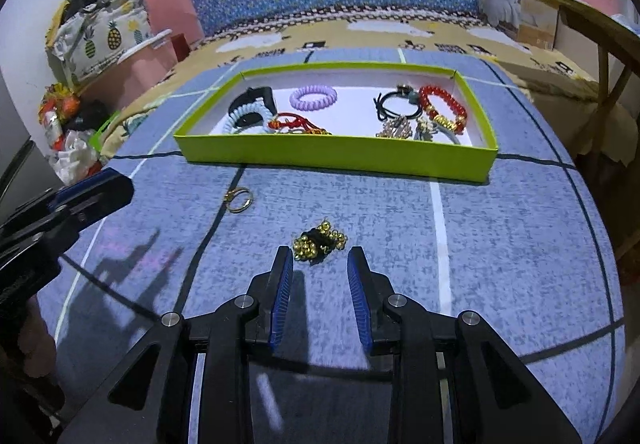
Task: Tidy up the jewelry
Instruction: 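Move the left gripper to the gold ring while the right grasps the gold bead charm, then grasp the gold ring with the left gripper while the right carries the bead charm toward the box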
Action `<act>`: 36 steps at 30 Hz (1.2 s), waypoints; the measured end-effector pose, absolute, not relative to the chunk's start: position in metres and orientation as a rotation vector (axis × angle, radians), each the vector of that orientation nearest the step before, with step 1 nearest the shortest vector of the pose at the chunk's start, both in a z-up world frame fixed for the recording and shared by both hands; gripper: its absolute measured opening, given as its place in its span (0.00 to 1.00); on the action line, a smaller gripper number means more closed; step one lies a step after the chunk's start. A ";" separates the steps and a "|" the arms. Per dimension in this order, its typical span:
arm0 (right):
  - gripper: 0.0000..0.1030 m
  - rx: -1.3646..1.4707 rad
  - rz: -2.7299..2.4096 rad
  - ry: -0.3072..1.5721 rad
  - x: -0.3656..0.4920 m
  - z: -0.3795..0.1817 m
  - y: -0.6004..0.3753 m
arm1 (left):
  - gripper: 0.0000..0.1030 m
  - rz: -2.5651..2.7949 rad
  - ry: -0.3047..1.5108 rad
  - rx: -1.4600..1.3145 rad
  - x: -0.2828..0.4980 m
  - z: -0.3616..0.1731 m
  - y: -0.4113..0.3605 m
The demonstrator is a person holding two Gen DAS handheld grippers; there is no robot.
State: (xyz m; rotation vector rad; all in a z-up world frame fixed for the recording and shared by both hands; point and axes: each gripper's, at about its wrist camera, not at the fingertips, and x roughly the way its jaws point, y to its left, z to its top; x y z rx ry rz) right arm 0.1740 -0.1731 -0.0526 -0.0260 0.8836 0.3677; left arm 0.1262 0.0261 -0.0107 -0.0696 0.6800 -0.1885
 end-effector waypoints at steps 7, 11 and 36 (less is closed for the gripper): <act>0.28 -0.024 0.364 0.915 0.187 -0.058 -0.164 | 0.30 -0.191 0.691 -0.079 0.134 -0.015 0.030; 0.28 -0.039 0.352 0.922 0.191 -0.060 -0.161 | 0.30 -0.192 0.699 -0.082 0.137 -0.017 0.031; 0.18 0.029 0.378 0.877 0.180 -0.050 -0.207 | 0.31 -0.273 0.875 -0.050 0.185 -0.053 -0.017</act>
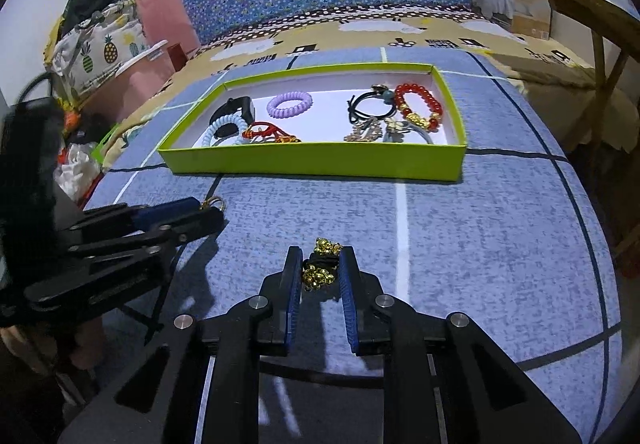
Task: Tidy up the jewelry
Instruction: 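Grasp the gold ring with the left gripper while the right carries the bead charm toward the box, then lower the ring and bead charm into the box and open both grippers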
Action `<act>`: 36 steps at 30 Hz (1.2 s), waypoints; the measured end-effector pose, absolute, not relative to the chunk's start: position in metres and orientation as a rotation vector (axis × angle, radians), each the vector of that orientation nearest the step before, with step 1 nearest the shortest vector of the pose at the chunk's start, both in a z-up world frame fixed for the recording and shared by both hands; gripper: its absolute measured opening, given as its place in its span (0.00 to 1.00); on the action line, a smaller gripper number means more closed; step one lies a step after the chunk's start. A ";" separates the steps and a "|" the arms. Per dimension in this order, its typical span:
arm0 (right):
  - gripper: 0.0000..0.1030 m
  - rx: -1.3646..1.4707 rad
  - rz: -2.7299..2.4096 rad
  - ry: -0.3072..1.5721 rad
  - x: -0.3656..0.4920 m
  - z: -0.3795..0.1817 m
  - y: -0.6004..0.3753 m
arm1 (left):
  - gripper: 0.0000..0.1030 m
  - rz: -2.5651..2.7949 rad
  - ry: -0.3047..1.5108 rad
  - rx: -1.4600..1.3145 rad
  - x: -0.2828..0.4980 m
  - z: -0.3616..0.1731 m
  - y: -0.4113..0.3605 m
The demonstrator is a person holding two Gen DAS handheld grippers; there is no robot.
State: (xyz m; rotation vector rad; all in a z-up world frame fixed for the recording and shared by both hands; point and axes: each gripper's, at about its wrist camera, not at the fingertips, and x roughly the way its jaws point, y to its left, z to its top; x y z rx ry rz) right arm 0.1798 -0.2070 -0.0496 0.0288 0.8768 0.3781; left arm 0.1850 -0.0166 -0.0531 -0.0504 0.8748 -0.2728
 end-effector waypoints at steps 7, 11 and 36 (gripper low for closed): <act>0.18 0.048 0.378 0.862 0.180 -0.048 -0.216 | 0.30 -0.213 0.884 0.038 0.190 -0.055 -0.032; 0.18 0.059 0.375 0.853 0.179 -0.046 -0.222 | 0.22 -0.200 0.880 0.079 0.188 -0.053 -0.034; 0.18 -0.016 0.415 0.755 0.243 -0.005 -0.225 | 0.22 -0.332 0.740 0.042 0.242 0.003 -0.029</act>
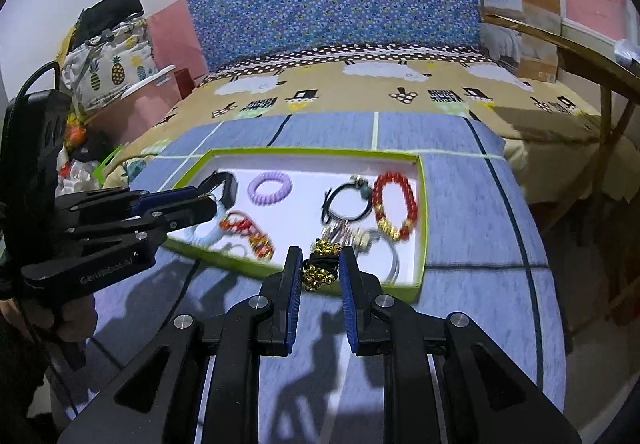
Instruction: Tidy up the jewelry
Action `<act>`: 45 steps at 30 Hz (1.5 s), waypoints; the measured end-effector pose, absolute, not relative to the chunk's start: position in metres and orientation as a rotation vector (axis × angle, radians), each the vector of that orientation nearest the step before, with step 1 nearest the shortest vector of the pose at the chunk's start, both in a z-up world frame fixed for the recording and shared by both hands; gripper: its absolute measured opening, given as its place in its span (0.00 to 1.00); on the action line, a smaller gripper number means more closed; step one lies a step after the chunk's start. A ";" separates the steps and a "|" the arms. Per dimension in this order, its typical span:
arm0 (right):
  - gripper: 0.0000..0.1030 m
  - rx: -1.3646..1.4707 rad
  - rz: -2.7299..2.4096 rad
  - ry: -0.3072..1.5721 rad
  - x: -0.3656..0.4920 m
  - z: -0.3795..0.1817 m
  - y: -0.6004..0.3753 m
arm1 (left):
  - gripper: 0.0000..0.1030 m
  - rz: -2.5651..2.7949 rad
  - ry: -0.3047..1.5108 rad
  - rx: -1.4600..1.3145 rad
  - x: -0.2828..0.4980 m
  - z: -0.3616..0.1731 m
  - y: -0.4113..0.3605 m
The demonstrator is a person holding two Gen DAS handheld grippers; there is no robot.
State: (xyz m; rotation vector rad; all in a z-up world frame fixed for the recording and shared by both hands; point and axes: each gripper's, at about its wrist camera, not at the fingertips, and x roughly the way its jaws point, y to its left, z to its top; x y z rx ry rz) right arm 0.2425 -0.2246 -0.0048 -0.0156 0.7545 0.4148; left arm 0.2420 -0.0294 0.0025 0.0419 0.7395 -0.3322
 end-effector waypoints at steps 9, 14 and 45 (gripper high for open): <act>0.18 -0.039 0.429 0.800 0.299 -0.018 -0.217 | 0.22 -0.357 0.769 0.063 0.285 -0.013 -0.041; 0.18 -0.038 0.434 0.842 0.324 -0.035 -0.213 | 0.22 -0.386 0.793 0.072 0.296 -0.023 -0.048; 0.27 -0.053 0.369 0.744 0.257 -0.004 -0.228 | 0.30 -0.334 0.725 0.009 0.241 0.000 -0.031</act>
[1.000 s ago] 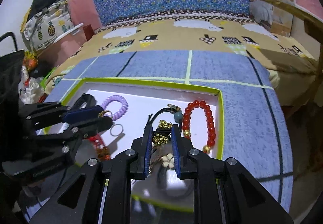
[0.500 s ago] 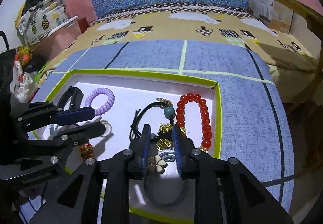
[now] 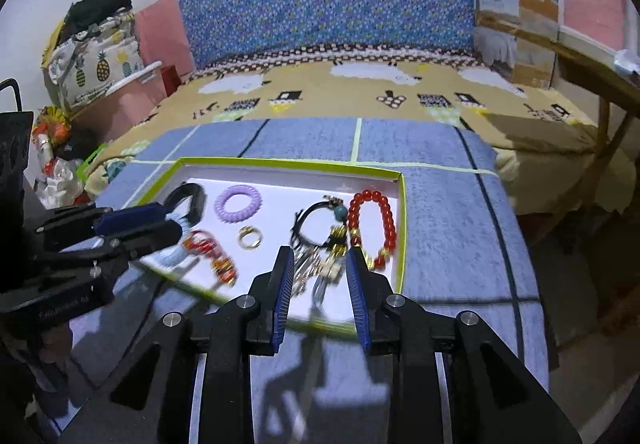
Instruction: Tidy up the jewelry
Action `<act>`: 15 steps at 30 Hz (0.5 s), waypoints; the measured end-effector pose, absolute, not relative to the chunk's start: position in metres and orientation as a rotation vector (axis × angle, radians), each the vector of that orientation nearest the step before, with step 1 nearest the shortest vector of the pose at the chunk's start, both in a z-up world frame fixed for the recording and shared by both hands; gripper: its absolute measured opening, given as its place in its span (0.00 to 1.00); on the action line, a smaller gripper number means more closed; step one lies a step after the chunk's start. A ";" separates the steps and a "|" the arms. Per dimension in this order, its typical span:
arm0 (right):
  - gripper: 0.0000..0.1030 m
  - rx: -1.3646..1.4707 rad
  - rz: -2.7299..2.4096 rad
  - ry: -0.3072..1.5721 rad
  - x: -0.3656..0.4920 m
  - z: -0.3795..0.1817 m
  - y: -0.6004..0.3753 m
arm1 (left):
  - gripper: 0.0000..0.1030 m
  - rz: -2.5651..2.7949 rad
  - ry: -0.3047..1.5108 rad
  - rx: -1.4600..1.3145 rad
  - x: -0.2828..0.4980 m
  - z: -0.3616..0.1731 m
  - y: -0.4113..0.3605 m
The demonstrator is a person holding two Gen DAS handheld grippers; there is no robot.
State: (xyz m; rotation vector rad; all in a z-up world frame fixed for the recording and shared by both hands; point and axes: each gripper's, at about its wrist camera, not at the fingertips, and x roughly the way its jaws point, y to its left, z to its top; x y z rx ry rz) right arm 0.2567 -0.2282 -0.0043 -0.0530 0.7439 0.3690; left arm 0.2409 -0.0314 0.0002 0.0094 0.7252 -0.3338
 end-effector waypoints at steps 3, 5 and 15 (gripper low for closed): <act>0.27 -0.043 0.375 0.717 0.229 0.003 -0.230 | 0.30 -0.302 0.694 0.009 0.214 0.009 -0.028; 0.27 -0.039 0.378 0.696 0.209 0.008 -0.230 | 0.30 -0.286 0.679 0.008 0.196 0.013 -0.025; 0.28 -0.033 0.363 0.643 0.120 0.016 -0.233 | 0.30 -0.202 0.650 -0.013 0.118 0.015 -0.009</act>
